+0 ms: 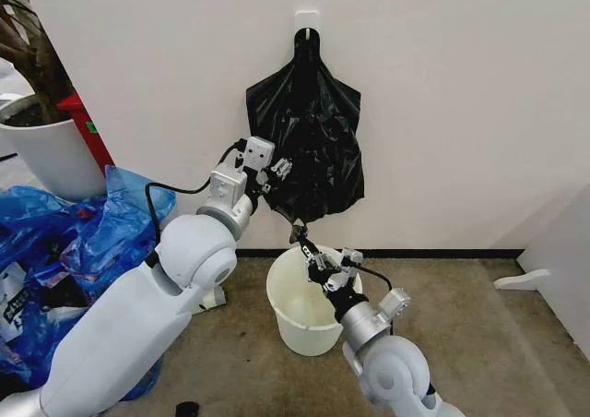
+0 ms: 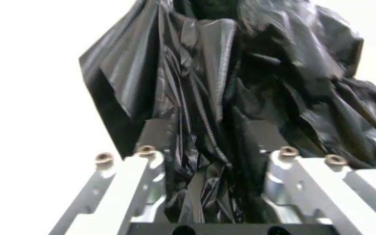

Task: Place the garbage bag over the trash bin.

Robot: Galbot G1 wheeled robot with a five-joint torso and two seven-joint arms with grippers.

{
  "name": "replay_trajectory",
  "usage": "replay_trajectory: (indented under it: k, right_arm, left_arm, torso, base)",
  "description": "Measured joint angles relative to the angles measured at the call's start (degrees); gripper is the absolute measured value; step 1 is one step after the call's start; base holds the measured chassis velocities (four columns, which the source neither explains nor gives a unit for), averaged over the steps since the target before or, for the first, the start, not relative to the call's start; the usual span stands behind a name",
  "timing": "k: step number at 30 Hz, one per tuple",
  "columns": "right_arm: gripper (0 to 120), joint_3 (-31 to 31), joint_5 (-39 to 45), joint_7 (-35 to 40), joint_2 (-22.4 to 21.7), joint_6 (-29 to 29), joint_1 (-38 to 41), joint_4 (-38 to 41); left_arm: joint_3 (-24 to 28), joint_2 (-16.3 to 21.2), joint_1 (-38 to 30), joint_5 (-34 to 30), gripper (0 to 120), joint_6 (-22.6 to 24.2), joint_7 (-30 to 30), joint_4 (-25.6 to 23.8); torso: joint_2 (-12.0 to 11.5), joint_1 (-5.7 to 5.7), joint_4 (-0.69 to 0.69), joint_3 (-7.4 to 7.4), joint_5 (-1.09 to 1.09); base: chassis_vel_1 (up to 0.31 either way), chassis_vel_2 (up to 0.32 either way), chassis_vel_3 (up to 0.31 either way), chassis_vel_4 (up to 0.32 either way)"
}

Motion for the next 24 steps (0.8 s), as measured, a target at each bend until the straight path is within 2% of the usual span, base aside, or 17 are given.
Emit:
replay_trajectory:
  k: [2,5,6,8,12,16,17,19,24]
  right_arm:
    - [0,0.08,-0.01,-0.02,-0.01,0.03,-0.04,0.04]
    - [0,0.55,-0.35,-0.15,0.07,0.3,-0.24,0.0]
    - [0,0.55,-0.35,-0.15,0.07,0.3,-0.24,0.0]
    - [0,1.17,-0.76,-0.36,0.06,0.48,-0.81,0.0]
    - [1,1.89,-0.62,-1.34,0.0,0.32,-1.42,0.68]
    - [16,2.37,0.35,-1.62,-0.31,-0.74,-1.31,4.36]
    - [16,2.37,0.35,-1.62,-0.31,-0.74,-1.31,4.36]
    - [26,2.54,0.05,-1.44,-1.05,-1.54,-2.05,6.49]
    - [46,2.64,-5.76,-1.68,-3.89,-2.28,-7.45,12.66]
  left_arm:
    - [-0.88,-0.41,0.14,-0.02,25,-0.23,0.03,0.21]
    - [-4.76,-1.91,0.93,-0.33,10,-0.62,0.24,0.58]
    - [-4.76,-1.91,0.93,-0.33,10,-0.62,0.24,0.58]
    - [-8.36,-2.46,1.92,-1.42,0,-0.76,0.61,0.44]
    - [-9.57,-2.74,2.38,-3.05,0,-0.88,0.44,-0.01]
    - [-9.76,-3.39,3.08,-3.58,0,-1.67,0.44,-0.12]
    - [-9.76,-3.39,3.08,-3.58,0,-1.67,0.44,-0.12]
    - [-9.59,-3.56,3.4,-3.85,0,-2.47,0.52,-0.04]
    - [-9.44,-3.55,3.61,-4.44,0,-3.78,1.28,0.15]
  torso:
    - [0.0,0.0,0.0,0.0,0.0]
    - [0.0,0.0,-0.01,0.0,0.0]
    - [0.0,0.0,-0.01,0.0,0.0]
    - [0.0,0.0,0.02,0.0,0.0]
    - [0.0,0.0,0.0,0.0,0.0]
    - [0.0,0.0,0.01,0.0,0.0]
    - [0.0,0.0,0.01,0.0,0.0]
    - [0.0,0.0,0.01,0.0,0.0]
    - [0.0,0.0,-0.01,0.0,0.0]
  base:
    - [0.0,0.0,0.0,0.0]
    - [0.0,0.0,0.0,0.0]
    - [0.0,0.0,0.0,0.0]
    - [0.0,0.0,0.0,0.0]
    - [0.0,0.0,0.0,0.0]
    - [0.0,0.0,0.0,0.0]
    - [0.0,0.0,0.0,0.0]
    - [0.0,0.0,0.0,0.0]
    - [0.0,0.0,0.0,0.0]
